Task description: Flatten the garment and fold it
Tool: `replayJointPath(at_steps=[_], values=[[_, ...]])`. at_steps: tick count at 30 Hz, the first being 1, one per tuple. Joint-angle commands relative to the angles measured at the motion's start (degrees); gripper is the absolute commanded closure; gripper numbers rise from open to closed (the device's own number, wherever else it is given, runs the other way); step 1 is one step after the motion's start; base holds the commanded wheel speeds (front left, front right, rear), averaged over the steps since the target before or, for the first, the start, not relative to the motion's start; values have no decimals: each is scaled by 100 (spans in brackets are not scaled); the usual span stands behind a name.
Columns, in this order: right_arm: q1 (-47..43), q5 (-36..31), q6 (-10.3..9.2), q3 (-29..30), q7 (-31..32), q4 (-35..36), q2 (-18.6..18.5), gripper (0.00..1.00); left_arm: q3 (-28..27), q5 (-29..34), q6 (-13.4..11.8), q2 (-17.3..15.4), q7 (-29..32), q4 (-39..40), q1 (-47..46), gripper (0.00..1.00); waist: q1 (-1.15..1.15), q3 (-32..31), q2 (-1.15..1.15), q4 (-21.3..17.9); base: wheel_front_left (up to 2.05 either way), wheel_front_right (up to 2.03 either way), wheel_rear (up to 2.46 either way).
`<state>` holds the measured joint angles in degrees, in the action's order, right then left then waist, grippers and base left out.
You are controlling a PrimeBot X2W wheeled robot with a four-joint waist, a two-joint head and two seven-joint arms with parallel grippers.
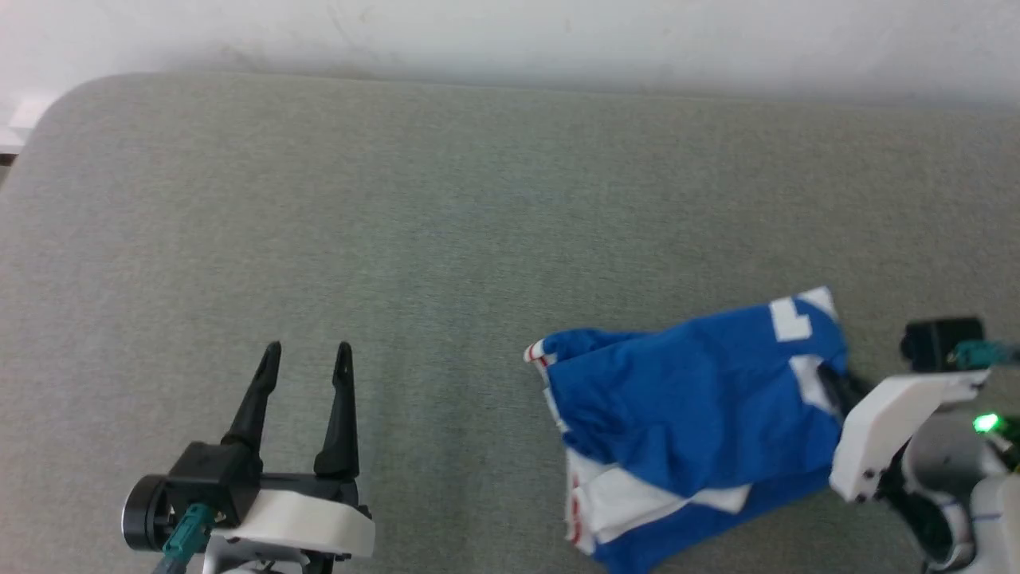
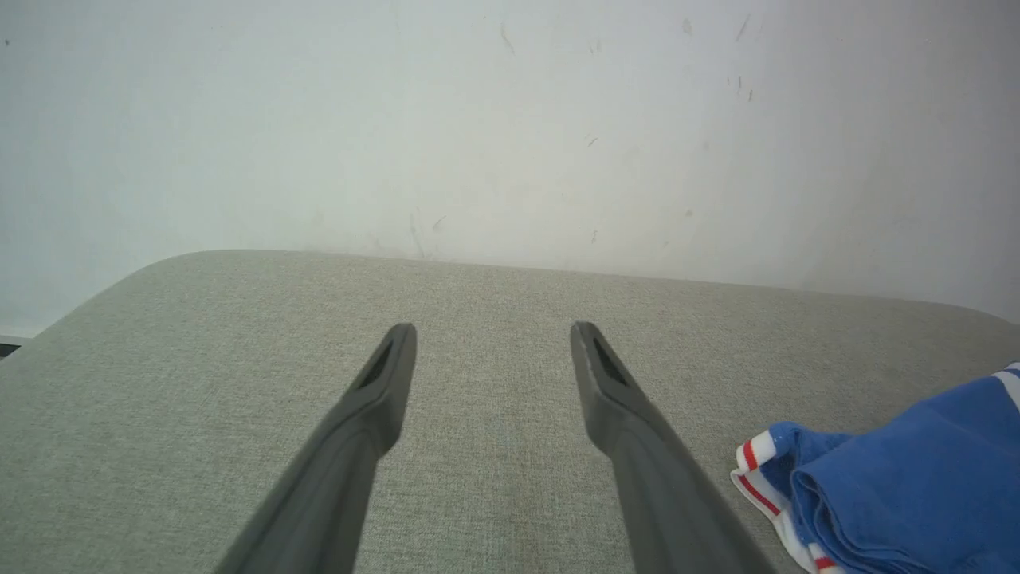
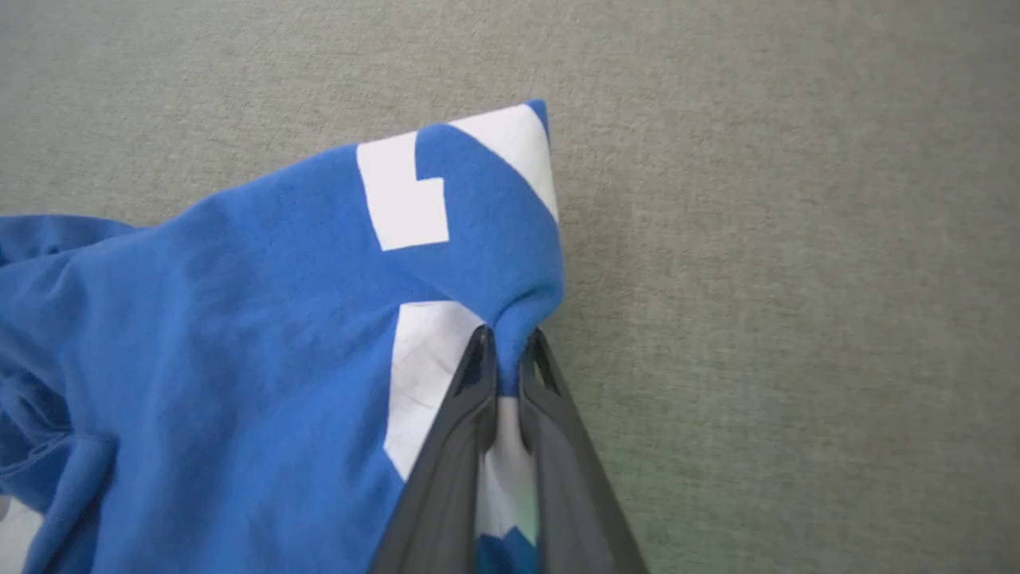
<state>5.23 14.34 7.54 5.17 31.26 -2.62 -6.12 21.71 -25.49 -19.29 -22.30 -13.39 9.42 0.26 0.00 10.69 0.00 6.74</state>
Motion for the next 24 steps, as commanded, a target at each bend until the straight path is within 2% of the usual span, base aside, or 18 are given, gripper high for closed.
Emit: replayJointPath(at_steps=[1, 13, 24], values=[[244, -51, -5, 23, 34, 40, -182, 100, 9, 55, -2, -42, -13, 25, -140, 0, 0, 192, 0, -232, 0, 0, 0], [1484, -116, -5, 392, 274, -46, -1451, 100, -16, 254, 1, -104, 7, 48, -771, 0, 0, 1087, 0, -818, 0, 0, 0], [1967, -297, -5, 825, 335, -454, -2600, 100, 74, 587, -42, -231, 117, 177, -1247, 0, 0, 1769, 0, -1183, 0, 0, 0]])
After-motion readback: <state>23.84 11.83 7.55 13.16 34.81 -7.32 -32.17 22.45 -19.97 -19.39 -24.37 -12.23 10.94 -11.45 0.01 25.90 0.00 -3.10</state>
